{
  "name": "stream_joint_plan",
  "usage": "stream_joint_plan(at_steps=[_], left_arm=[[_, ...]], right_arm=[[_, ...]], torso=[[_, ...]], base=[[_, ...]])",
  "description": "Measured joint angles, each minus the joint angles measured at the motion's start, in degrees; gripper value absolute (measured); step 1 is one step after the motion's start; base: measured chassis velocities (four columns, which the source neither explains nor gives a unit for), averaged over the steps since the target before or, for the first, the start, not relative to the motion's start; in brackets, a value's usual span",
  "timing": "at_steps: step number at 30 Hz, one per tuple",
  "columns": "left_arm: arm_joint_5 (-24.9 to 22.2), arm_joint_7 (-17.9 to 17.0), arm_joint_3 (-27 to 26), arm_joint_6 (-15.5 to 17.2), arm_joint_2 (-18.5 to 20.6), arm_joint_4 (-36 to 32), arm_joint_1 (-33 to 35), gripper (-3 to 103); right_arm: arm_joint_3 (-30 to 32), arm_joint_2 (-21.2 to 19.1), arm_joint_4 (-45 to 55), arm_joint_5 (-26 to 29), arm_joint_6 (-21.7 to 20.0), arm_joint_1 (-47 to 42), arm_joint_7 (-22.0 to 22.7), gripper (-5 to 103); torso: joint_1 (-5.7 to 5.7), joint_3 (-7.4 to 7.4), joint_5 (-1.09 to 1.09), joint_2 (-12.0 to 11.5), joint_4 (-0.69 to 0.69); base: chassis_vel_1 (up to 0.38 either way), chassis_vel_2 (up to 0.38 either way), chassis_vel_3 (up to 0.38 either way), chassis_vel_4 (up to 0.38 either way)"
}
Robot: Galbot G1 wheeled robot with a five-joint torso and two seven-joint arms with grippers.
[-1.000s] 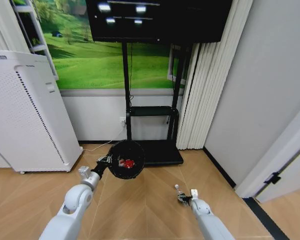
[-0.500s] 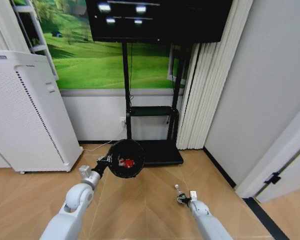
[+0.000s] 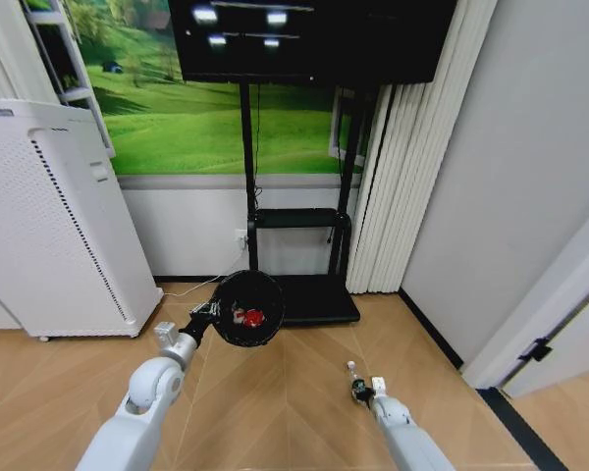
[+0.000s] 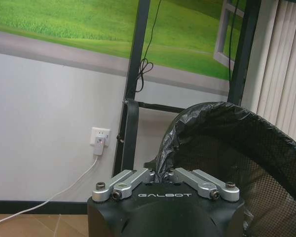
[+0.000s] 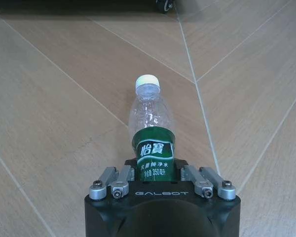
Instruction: Pick up the trash bin and place the garbage on the floor into it.
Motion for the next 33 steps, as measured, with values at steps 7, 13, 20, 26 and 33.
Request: stream_joint_plan(at_steps=[7, 13, 20, 26, 33], left_arm=[[0.0, 0.1, 0.2, 0.0, 0.0, 0.3, -0.3, 4], [0.0, 0.3, 0.2, 0.0, 0.0, 0.5, -0.3, 4], [0.7, 0.9, -0.2, 0.0, -0.8, 1.0, 0.1, 4], [1.1, 0.9, -0.2, 0.0, -0.9, 1.2, 0.3, 4], [1.5, 0.4, -0.4, 0.0, -1.2, 3.8, -0.8, 4]], right_arm=[[0.9, 0.0, 1.8, 0.0, 0.5, -0.7, 1.1, 23], [2.7, -0.7, 4.6, 1.4, 1.1, -1.0, 2.6, 23], [13.2, -1.8, 22.7, 7.3, -2.4, -2.1, 5.3, 23], [16.4, -2.4, 31.6, 9.3, -3.8, -3.0, 6.7, 23], [19.8, -4.4, 44.3, 12.6, -4.8, -6.8, 7.4, 23]], torso=[[0.0, 0.0, 0.01, 0.0, 0.0], [0.0, 0.0, 0.0, 0.0, 0.0], [0.0, 0.0, 0.0, 0.0, 0.0], [0.0, 0.0, 0.0, 0.0, 0.0], [0.0, 0.0, -0.01, 0.0, 0.0]], base=[[0.0, 0.0, 0.0, 0.0], [0.0, 0.0, 0.0, 0.0], [0.0, 0.0, 0.0, 0.0], [0.0, 0.0, 0.0, 0.0], [0.0, 0.0, 0.0, 0.0]])
